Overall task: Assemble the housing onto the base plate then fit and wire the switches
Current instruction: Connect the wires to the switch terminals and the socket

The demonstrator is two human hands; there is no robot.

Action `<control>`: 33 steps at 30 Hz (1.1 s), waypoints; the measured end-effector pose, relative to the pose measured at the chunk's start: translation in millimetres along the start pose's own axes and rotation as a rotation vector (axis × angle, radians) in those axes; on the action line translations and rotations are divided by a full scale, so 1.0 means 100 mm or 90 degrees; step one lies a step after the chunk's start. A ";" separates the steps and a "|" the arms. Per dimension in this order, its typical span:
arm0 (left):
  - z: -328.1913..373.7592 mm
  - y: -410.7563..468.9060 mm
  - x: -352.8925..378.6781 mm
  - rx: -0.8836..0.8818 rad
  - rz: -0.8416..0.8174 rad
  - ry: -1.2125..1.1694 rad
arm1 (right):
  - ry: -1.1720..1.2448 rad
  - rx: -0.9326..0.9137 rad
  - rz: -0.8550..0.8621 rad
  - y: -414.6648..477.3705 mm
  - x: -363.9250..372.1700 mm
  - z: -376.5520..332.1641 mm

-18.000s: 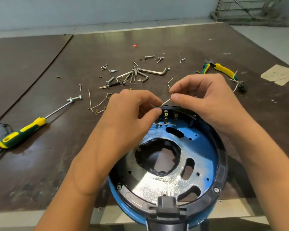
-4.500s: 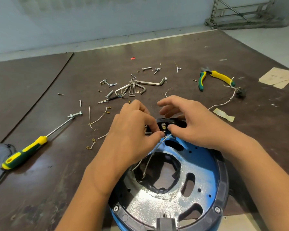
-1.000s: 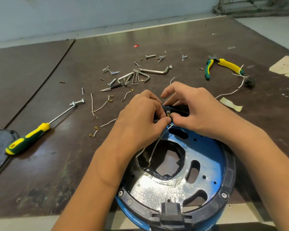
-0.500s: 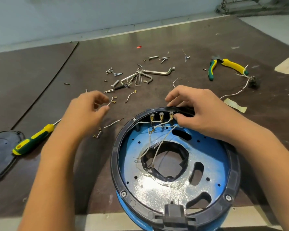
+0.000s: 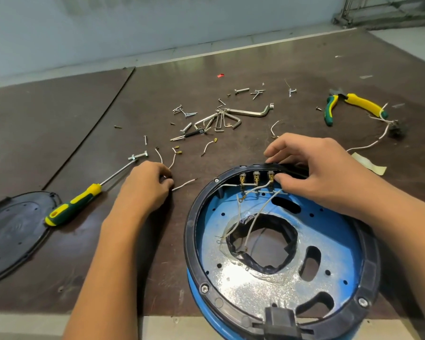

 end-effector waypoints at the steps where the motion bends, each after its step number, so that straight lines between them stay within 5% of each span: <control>1: -0.05 0.01 -0.02 -0.025 0.010 -0.032 | -0.001 0.001 0.001 0.00 0.00 0.00; 5: -0.28 0.05 -0.13 -0.081 0.080 -0.193 | -0.019 -0.003 0.005 0.01 -0.02 -0.01; 16: 0.01 0.09 0.14 0.020 0.036 0.088 | -0.028 -0.012 0.005 0.02 0.00 0.02; 24: -0.10 0.12 -0.02 -0.006 0.136 -0.039 | -0.022 -0.007 0.001 0.02 0.01 0.03; 33: -0.15 0.17 0.12 -0.025 0.098 -0.051 | -0.020 -0.006 -0.002 0.02 0.01 0.02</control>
Point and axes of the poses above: each hand's wrist, its own y-axis towards the middle knuckle, its own x-axis out of the palm, z = x × y, the point moved 9 cm from there along y, towards the middle knuckle, and after that the axes turned 4 degrees about -z, right-handed, at the moved point
